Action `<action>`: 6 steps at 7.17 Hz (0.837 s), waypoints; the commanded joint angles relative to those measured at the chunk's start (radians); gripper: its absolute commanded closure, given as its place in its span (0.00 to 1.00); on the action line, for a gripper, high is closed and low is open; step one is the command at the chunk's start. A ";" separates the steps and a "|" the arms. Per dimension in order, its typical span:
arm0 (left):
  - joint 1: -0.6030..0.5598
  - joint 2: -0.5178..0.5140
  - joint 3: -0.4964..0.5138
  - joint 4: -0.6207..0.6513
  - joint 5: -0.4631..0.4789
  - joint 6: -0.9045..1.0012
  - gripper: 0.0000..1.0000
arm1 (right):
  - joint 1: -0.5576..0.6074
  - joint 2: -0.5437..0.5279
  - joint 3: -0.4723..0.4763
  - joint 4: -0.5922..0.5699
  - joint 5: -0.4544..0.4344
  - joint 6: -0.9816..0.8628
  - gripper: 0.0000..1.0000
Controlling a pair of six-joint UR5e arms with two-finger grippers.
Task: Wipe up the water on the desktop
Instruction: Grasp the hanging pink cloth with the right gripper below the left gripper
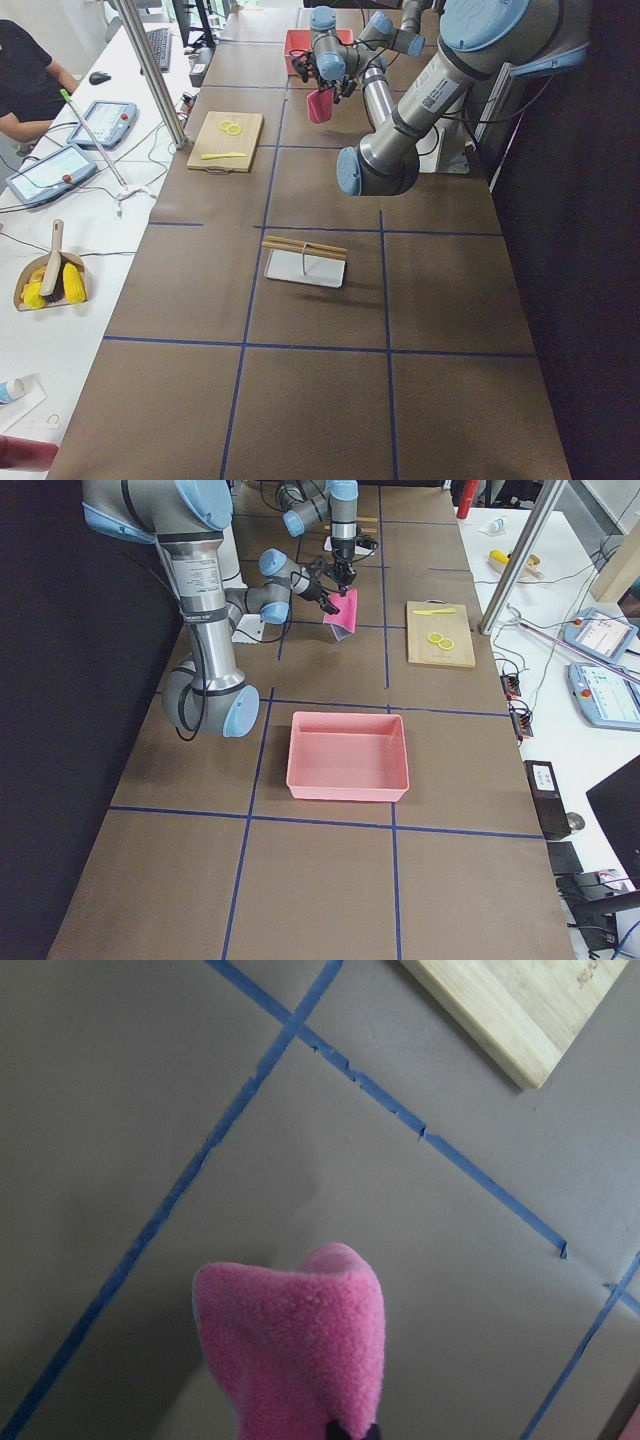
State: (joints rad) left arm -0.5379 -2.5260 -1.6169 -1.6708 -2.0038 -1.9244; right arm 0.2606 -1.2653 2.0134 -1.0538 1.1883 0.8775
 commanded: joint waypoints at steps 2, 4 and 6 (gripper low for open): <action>0.001 0.001 -0.011 -0.001 -0.001 0.004 0.81 | -0.014 -0.003 0.004 -0.049 -0.064 -0.002 0.86; 0.001 0.006 -0.012 -0.003 -0.001 0.010 0.53 | -0.040 0.001 0.002 -0.089 -0.113 -0.002 1.00; -0.002 0.007 -0.056 0.000 0.000 0.013 0.30 | -0.050 0.004 0.002 -0.115 -0.116 -0.002 1.00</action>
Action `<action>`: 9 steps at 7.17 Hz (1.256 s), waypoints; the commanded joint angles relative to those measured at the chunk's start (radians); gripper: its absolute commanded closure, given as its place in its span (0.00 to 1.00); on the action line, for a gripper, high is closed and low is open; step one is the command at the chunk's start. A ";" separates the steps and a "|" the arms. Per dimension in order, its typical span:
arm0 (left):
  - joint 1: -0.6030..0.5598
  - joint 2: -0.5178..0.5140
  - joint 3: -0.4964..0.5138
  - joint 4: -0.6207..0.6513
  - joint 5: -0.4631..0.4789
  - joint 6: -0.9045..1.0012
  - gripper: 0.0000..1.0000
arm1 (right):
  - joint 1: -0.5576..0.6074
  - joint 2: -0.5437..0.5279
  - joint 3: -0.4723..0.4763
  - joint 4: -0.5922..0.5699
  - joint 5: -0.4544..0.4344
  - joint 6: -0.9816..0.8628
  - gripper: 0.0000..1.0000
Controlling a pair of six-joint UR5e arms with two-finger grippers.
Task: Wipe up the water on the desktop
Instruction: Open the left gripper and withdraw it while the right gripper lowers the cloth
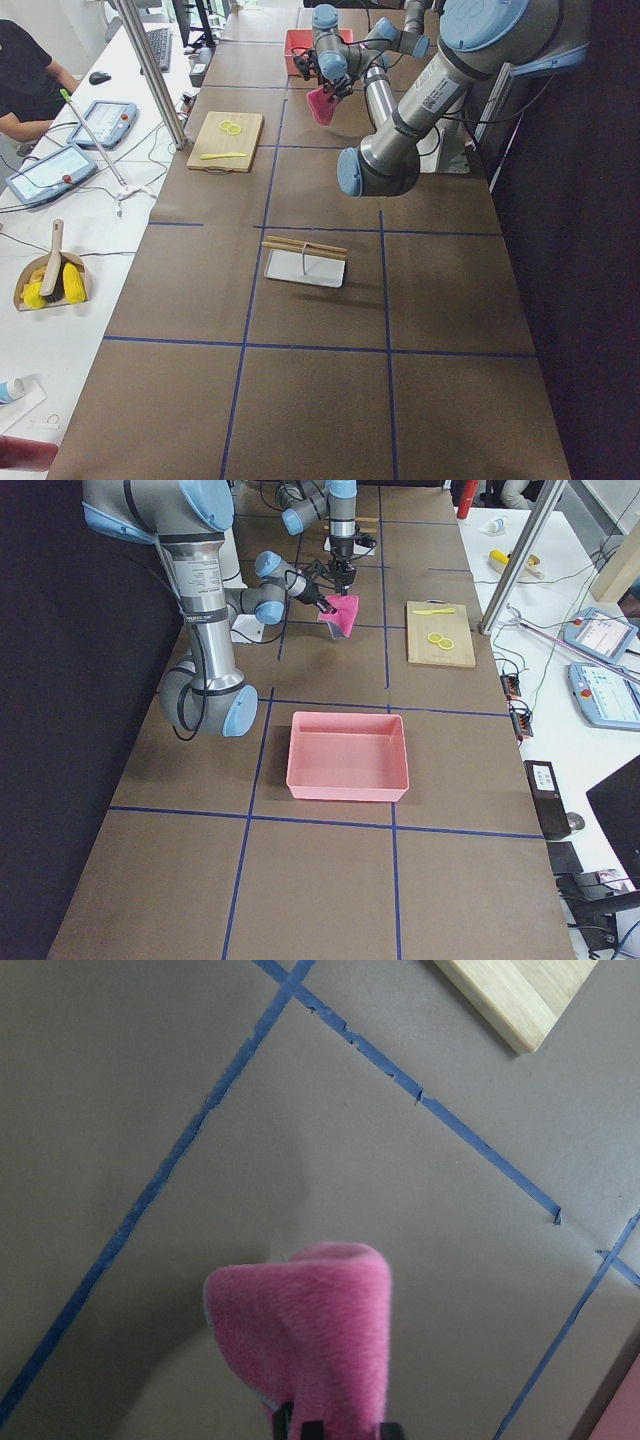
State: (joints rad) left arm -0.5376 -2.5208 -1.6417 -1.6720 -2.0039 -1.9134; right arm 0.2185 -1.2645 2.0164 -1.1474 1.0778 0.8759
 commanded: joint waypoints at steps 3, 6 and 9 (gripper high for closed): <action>-0.119 0.185 -0.228 0.003 0.002 0.126 0.26 | 0.033 0.014 0.008 -0.213 0.215 0.245 1.00; -0.247 0.336 -0.293 0.012 -0.004 0.337 0.25 | 0.091 0.048 -0.019 -0.424 0.489 0.612 1.00; -0.373 0.445 -0.293 0.014 -0.004 0.610 0.25 | 0.104 0.270 -0.226 -0.423 0.530 0.664 1.00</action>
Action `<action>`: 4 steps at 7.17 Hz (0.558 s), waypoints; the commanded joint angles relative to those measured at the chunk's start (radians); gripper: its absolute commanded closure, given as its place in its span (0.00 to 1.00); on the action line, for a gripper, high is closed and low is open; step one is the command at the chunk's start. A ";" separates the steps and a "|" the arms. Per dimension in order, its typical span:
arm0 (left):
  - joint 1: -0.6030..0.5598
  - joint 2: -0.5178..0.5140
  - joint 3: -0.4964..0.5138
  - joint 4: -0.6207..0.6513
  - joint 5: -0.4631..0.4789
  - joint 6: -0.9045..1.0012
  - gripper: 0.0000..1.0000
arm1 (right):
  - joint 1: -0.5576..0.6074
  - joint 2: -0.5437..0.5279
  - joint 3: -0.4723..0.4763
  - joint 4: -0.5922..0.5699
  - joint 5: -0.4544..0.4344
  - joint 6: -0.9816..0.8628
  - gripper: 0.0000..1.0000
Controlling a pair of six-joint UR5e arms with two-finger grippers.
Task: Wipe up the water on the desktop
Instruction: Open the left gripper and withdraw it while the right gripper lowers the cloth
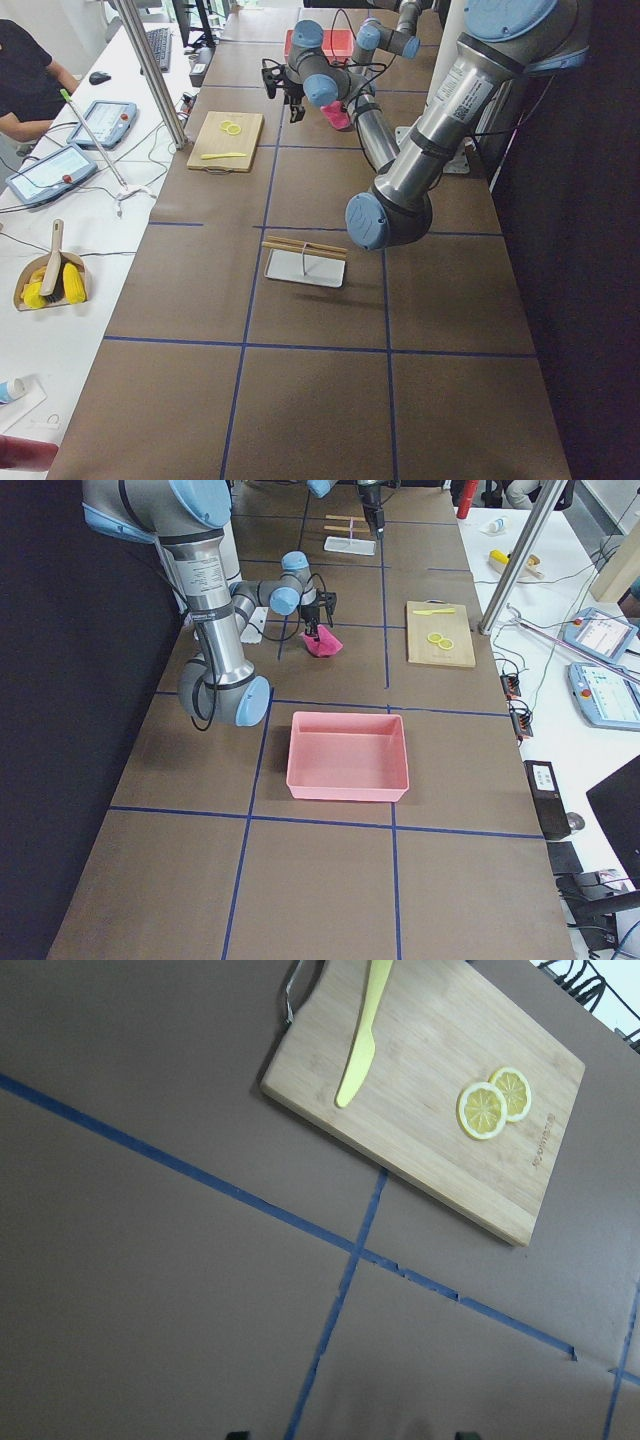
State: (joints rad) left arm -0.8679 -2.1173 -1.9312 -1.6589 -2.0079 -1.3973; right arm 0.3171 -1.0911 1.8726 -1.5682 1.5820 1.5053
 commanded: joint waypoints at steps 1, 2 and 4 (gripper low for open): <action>-0.071 0.059 -0.008 0.001 0.000 0.112 0.25 | 0.005 0.185 -0.154 -0.001 0.027 0.068 1.00; -0.103 0.095 -0.020 0.001 0.000 0.116 0.24 | 0.008 0.230 -0.206 0.000 0.030 0.113 1.00; -0.151 0.138 -0.035 0.046 0.000 0.303 0.19 | 0.123 0.071 -0.128 0.002 0.191 0.040 1.00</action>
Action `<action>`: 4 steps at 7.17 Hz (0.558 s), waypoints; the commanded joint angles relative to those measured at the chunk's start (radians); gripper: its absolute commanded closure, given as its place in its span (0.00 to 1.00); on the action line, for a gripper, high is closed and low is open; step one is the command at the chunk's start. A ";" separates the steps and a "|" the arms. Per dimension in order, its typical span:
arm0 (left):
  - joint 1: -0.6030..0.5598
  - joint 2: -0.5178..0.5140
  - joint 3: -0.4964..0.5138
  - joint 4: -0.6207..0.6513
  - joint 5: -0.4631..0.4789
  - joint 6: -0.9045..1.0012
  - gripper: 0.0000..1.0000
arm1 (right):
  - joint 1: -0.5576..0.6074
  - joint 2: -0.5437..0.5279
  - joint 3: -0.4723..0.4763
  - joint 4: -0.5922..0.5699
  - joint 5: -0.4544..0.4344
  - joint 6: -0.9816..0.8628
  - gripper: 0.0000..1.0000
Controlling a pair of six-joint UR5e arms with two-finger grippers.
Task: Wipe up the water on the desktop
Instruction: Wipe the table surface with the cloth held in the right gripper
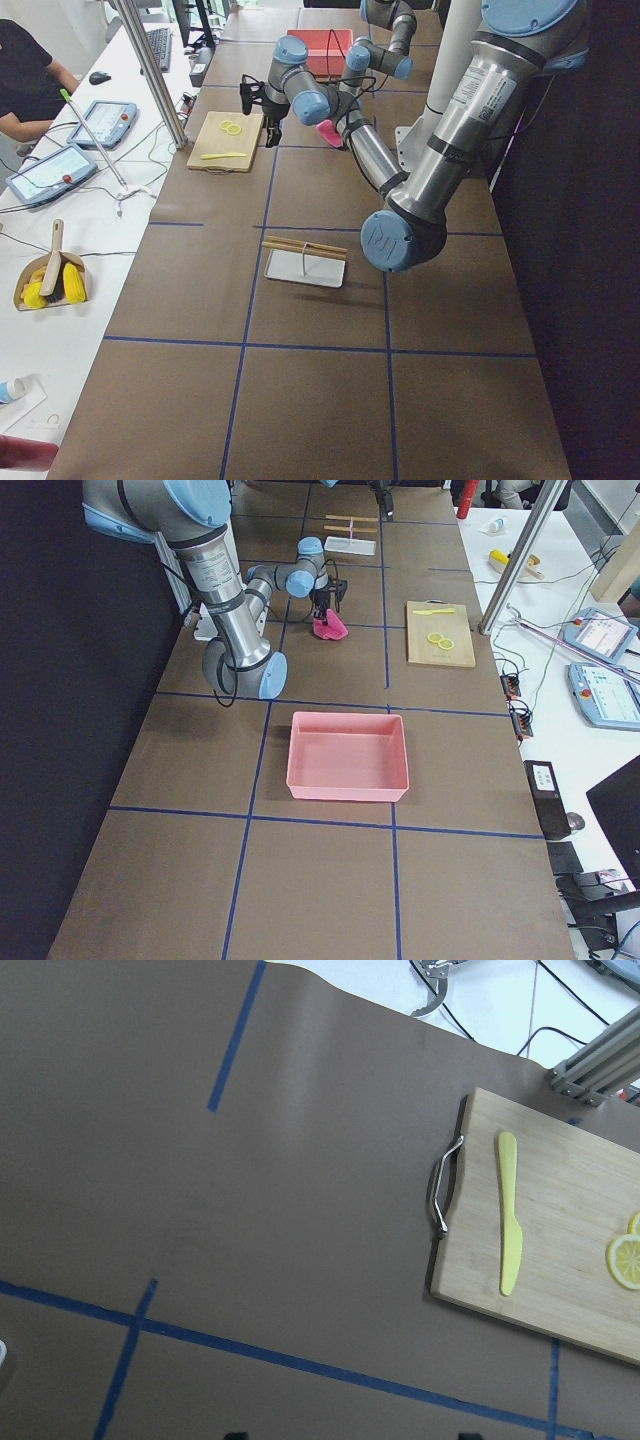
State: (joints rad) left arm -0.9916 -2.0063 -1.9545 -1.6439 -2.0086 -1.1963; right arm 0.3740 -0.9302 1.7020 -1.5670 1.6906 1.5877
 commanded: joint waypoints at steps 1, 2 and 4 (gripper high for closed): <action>-0.045 0.043 -0.044 0.073 -0.001 0.130 0.18 | 0.112 -0.214 0.139 -0.001 0.093 -0.164 1.00; -0.047 0.082 -0.079 0.084 -0.001 0.170 0.18 | 0.165 -0.326 0.199 0.001 0.153 -0.237 1.00; -0.087 0.132 -0.087 0.085 -0.002 0.282 0.10 | 0.191 -0.406 0.212 0.001 0.173 -0.311 1.00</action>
State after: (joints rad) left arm -1.0540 -1.9043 -2.0345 -1.5631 -2.0099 -0.9822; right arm 0.5472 -1.2885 1.8996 -1.5657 1.8498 1.3216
